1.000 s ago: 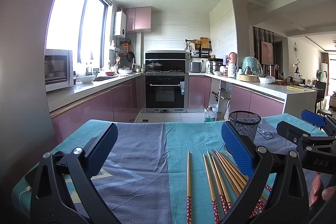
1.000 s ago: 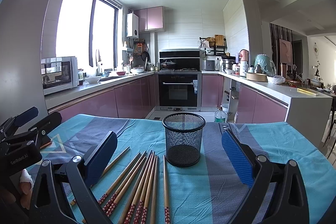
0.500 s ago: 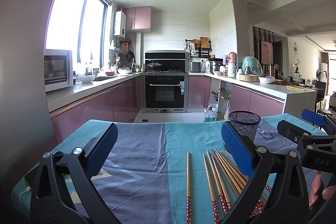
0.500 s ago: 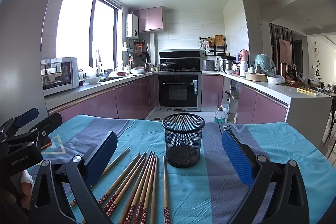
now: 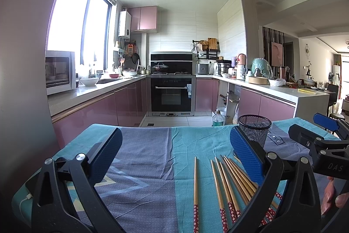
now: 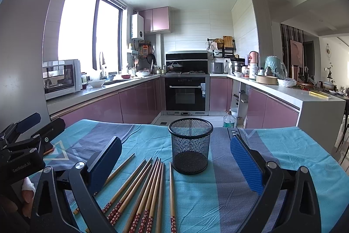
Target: Organize utensils
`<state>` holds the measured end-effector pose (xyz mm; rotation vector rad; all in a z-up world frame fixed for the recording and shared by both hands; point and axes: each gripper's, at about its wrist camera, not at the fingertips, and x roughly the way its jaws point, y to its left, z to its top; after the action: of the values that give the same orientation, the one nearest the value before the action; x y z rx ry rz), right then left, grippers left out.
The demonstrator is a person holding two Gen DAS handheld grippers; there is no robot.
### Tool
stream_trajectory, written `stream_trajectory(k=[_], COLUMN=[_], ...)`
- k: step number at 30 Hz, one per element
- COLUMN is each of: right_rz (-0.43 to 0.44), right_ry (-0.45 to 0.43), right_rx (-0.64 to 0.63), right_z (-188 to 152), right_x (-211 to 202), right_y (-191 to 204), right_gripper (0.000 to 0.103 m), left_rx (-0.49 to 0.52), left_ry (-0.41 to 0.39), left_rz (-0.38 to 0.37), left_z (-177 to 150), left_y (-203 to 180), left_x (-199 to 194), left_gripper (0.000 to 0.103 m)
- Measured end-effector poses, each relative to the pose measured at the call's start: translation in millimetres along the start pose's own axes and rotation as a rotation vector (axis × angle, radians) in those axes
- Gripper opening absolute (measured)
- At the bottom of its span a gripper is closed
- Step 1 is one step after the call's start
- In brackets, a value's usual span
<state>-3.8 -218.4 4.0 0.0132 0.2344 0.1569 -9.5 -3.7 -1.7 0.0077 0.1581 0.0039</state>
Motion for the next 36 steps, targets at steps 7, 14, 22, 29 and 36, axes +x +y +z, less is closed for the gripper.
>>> stream_trajectory(k=[7, 14, 22, 29, 36], right_rz=[0.002, 0.005, 0.014, 0.055, 0.102], right_ry=[0.001, 0.006, 0.021, 0.087, 0.283], right_rx=[0.002, 0.001, 0.01, 0.017, -0.033], right_z=[-0.3, -1.1, -3.4, -5.1, -17.1], right_x=[-0.3, 0.3, 2.7, 14.1, 45.8], right_y=[-0.3, -0.3, -3.2, -11.9, -14.8], right_gripper=[0.096, 0.096, 0.096, 0.096, 0.08], left_rx=[0.002, 0.006, 0.006, 0.015, 0.056], left_ry=[0.006, 0.018, 0.043, 0.106, 0.258], left_rz=[-0.002, -0.004, -0.005, -0.016, -0.045], left_z=[-1.6, -2.9, -3.8, -8.7, -22.6], left_y=[-0.3, -1.9, -2.0, 2.5, 5.2], left_x=[1.0, 4.8, 11.1, 27.5, 63.0], left_gripper=[0.097, 0.097, 0.097, 0.097, 0.095])
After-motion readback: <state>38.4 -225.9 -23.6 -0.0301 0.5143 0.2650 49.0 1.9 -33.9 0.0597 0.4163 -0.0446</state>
